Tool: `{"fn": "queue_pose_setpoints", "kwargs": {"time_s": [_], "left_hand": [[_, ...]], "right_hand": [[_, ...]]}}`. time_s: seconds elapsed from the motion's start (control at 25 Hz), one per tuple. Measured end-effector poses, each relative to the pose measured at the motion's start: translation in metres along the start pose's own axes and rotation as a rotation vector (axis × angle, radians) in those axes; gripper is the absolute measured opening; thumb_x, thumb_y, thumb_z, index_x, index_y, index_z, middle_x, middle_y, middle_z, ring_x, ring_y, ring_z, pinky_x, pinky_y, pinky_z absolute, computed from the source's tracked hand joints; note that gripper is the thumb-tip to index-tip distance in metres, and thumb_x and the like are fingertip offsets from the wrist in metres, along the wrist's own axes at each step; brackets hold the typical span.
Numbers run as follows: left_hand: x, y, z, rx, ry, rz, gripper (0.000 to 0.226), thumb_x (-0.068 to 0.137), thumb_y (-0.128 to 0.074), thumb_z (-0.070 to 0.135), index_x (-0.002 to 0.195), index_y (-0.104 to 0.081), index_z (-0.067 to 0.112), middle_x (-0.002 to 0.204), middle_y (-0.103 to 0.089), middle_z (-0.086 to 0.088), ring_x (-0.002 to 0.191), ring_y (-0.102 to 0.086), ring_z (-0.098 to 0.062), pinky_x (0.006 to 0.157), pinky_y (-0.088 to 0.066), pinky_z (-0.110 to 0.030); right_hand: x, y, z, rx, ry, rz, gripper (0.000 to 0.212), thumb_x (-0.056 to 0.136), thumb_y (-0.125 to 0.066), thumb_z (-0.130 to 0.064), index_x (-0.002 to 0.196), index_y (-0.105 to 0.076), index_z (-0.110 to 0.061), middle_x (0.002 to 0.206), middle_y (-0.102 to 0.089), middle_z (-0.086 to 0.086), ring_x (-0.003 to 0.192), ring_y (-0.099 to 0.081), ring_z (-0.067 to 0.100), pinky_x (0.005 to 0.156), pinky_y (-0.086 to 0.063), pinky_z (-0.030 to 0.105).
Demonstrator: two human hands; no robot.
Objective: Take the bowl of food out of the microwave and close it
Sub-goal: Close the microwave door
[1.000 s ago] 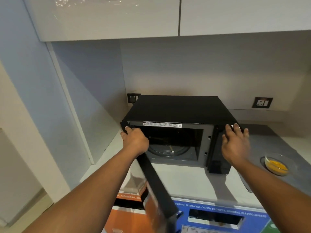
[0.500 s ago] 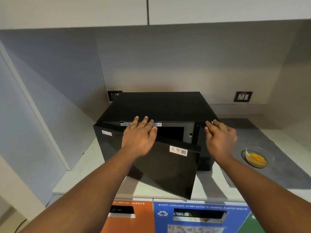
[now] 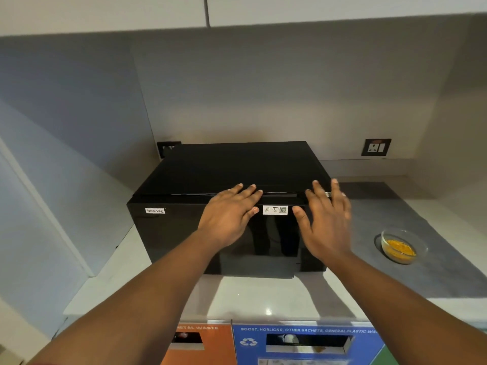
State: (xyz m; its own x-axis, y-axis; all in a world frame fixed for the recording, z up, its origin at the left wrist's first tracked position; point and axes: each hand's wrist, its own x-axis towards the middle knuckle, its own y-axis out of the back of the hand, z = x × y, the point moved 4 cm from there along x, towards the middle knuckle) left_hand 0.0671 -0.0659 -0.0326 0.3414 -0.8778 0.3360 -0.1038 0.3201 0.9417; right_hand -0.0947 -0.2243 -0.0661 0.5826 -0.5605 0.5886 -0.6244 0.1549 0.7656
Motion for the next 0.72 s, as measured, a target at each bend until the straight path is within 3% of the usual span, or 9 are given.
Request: {"fn": "queue_pose_setpoints", "kwargs": {"time_s": [0.12, 0.28, 0.72], "left_hand": [[0.007, -0.006, 0.009, -0.042, -0.040, 0.016, 0.051, 0.104, -0.040, 0.028, 0.154, -0.032, 0.030, 0.162, -0.032, 0.008, 0.152, -0.024, -0.014, 0.122, -0.023, -0.035], [0.013, -0.008, 0.021, -0.081, -0.106, 0.022, 0.067, 0.094, -0.048, 0.000, 0.155, -0.033, 0.024, 0.163, -0.032, 0.004, 0.152, -0.023, -0.013, 0.124, -0.020, -0.033], [0.015, -0.011, 0.024, -0.076, -0.061, 0.083, 0.072, 0.092, -0.052, -0.003, 0.155, -0.030, 0.024, 0.163, -0.031, 0.004, 0.152, -0.022, -0.013, 0.124, -0.021, -0.037]], "right_hand": [[0.002, -0.009, -0.006, -0.041, 0.145, 0.013, 0.050, 0.103, -0.034, -0.043, 0.142, -0.054, -0.019, 0.151, -0.053, 0.004, 0.150, -0.030, 0.027, 0.119, -0.021, 0.048], [0.006, -0.010, -0.008, 0.001, 0.161, 0.088, 0.043, 0.099, -0.046, -0.032, 0.135, -0.062, -0.016, 0.138, -0.065, 0.004, 0.138, -0.049, 0.026, 0.114, -0.030, 0.046], [0.008, -0.012, -0.011, 0.027, 0.129, 0.119, 0.036, 0.096, -0.062, -0.020, 0.132, -0.065, -0.014, 0.136, -0.067, 0.006, 0.134, -0.054, 0.028, 0.113, -0.033, 0.047]]}}
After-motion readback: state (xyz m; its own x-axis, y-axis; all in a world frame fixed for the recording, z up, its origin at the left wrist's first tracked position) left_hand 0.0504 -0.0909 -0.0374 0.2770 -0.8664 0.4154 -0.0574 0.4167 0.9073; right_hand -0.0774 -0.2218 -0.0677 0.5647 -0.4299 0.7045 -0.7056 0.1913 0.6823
